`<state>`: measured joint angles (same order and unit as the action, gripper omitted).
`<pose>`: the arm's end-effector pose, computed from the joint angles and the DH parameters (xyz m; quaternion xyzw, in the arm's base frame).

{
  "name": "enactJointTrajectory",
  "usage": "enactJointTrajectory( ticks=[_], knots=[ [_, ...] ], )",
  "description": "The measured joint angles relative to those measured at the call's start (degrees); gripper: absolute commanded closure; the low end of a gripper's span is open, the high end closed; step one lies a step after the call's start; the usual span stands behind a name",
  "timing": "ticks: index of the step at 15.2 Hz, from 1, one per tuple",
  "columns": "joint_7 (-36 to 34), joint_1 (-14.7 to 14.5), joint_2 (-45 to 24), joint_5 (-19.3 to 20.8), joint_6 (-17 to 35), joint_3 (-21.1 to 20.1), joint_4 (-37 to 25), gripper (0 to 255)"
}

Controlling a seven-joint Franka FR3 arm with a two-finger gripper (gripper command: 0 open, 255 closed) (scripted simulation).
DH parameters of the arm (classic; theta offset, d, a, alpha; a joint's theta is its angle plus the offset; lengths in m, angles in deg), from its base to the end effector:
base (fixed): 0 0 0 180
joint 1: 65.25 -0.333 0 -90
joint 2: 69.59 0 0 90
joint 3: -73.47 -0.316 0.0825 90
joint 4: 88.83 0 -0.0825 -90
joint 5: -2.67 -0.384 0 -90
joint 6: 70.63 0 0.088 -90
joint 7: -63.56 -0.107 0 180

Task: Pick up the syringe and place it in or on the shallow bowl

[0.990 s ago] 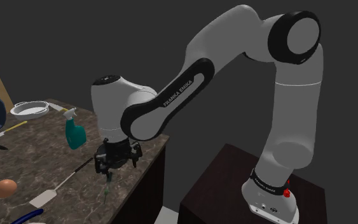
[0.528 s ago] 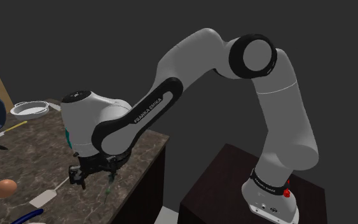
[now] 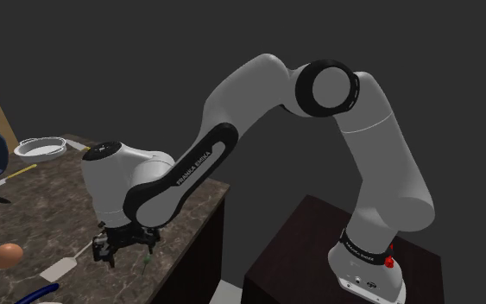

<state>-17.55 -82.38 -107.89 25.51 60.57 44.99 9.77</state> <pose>0.4972 0.4479 0.2348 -0.9754 0.2204 0.0006 0.0022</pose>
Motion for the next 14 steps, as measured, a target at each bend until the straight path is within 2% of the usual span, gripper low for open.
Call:
enactJointTrajectory(
  ticks=[7, 8, 14],
  knots=[
    [-0.1, -0.1, -0.5, 0.3, 0.5, 0.2, 0.0, 0],
    [-0.1, -0.1, -0.5, 0.3, 0.5, 0.2, 0.0, 255],
    [-0.1, -0.1, -0.5, 0.3, 0.5, 0.2, 0.0, 255]
  ],
)
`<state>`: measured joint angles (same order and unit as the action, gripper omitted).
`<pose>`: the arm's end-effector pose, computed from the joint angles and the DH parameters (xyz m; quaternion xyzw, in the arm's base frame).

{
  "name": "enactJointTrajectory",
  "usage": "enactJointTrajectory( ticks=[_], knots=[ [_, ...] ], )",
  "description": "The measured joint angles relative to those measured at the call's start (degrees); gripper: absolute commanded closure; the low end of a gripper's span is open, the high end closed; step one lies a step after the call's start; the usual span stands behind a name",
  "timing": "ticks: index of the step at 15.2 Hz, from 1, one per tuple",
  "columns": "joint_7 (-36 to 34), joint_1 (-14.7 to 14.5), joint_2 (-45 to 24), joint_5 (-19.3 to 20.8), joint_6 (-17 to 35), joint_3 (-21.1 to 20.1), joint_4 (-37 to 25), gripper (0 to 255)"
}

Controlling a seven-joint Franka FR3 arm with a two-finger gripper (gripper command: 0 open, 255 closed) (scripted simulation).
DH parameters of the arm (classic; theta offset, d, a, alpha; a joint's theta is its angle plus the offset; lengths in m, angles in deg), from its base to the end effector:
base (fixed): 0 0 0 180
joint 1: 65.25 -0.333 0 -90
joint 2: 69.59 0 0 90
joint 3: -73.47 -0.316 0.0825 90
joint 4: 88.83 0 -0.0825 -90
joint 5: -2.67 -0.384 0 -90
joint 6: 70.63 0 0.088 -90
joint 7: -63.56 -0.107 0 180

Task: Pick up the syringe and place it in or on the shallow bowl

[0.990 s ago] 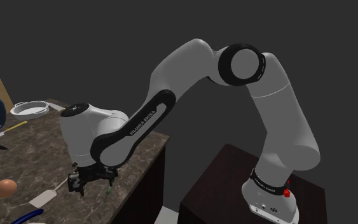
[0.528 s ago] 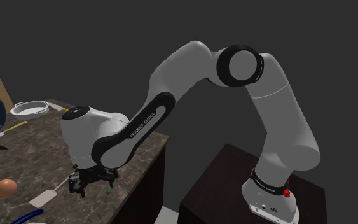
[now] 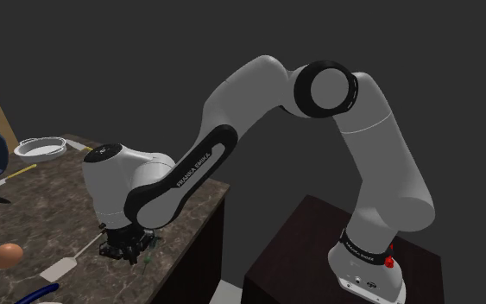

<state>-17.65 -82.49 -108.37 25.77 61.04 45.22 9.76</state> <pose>0.4977 0.4475 0.2298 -0.9754 0.2204 0.0005 0.0023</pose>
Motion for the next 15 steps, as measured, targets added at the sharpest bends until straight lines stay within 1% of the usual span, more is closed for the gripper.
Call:
enactJointTrajectory(
  ticks=[3, 4, 5, 7, 9, 15],
  knots=[
    [0.0, 0.0, 0.0, 0.0, 0.0, 0.0, 0.0, 255],
    [0.0, 0.0, 0.0, 0.0, 0.0, 0.0, 0.0, 0],
    [0.0, 0.0, 0.0, 0.0, 0.0, 0.0, 0.0, 0],
    [-1.9, -0.2, -1.5, 0.1, 0.6, 1.3, -1.1, 0],
    [-4.7, -0.4, -3.5, 0.0, 1.3, 3.1, -2.6, 0],
    [-13.5, 0.3, -8.2, -1.1, 4.7, 8.1, -4.4, 0]
  ],
)
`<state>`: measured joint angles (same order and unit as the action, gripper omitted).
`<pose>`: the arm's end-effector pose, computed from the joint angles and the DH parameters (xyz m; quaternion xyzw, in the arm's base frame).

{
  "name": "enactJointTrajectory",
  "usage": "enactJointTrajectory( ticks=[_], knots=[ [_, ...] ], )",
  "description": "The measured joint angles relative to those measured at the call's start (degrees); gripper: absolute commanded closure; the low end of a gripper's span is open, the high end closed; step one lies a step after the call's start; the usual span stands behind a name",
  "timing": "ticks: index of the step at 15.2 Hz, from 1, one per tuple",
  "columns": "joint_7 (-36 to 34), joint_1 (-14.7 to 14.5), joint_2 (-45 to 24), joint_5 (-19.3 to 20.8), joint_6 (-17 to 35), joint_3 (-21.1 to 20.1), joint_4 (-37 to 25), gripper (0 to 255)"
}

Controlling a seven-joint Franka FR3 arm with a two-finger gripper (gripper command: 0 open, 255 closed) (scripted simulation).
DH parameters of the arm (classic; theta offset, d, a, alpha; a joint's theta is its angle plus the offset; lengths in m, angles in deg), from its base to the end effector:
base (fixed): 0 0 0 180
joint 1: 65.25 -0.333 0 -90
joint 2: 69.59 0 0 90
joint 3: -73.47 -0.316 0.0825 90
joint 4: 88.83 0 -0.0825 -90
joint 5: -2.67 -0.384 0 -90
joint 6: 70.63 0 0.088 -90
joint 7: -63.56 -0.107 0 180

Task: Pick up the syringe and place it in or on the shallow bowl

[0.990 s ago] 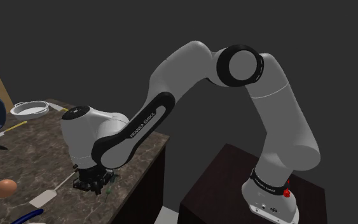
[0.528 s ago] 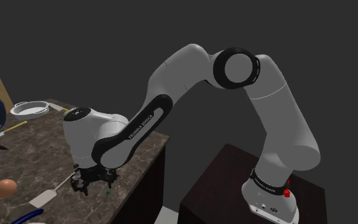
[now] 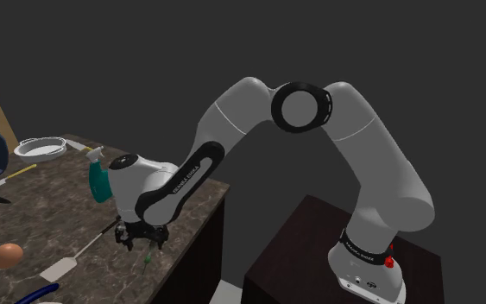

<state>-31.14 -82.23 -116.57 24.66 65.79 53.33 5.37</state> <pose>0.5588 0.3861 0.1536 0.9165 -0.4000 -0.0012 0.0074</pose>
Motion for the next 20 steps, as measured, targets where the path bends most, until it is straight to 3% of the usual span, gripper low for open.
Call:
enactJointTrajectory(
  ticks=[14, 15, 20],
  knots=[
    [-2.0, -1.0, -5.2, 1.0, 3.4, 2.1, -2.0, 0],
    [-2.0, -1.0, -5.2, 1.0, 3.4, 2.1, -2.0, 255],
    [-2.0, -1.0, -5.0, 1.0, 3.6, 2.0, -2.0, 255]
  ],
)
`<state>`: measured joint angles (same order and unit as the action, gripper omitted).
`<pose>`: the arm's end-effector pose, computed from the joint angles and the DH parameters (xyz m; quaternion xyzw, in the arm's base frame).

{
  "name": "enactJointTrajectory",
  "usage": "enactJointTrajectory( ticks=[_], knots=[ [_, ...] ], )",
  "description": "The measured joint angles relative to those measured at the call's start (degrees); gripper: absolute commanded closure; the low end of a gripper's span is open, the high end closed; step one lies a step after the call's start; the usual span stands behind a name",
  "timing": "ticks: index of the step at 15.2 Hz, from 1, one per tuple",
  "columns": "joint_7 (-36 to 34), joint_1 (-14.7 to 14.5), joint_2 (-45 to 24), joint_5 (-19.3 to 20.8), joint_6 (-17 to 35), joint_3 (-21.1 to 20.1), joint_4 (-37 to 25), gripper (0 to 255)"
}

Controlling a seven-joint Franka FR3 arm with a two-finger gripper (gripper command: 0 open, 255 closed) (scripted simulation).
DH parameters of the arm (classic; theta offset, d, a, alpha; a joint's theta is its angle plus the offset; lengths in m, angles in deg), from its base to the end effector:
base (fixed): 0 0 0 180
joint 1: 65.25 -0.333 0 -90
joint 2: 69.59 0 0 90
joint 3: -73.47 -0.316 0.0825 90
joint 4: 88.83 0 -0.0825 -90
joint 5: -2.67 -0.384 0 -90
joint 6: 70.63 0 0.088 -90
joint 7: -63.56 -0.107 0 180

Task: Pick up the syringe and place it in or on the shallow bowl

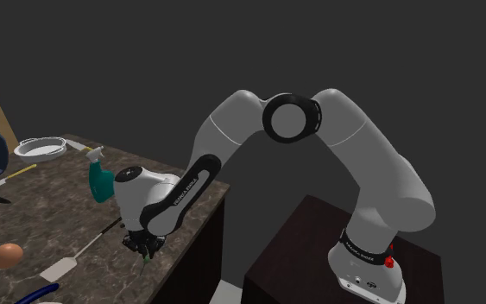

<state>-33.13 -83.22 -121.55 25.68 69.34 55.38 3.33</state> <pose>0.5634 0.3806 0.1105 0.9091 -0.4165 0.0008 0.0049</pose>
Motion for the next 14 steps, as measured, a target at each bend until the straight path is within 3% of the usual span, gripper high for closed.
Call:
enactJointTrajectory(
  ticks=[14],
  knots=[
    [0.7, 1.1, 4.6, -1.3, -3.2, -1.4, 1.9, 255]
  ],
)
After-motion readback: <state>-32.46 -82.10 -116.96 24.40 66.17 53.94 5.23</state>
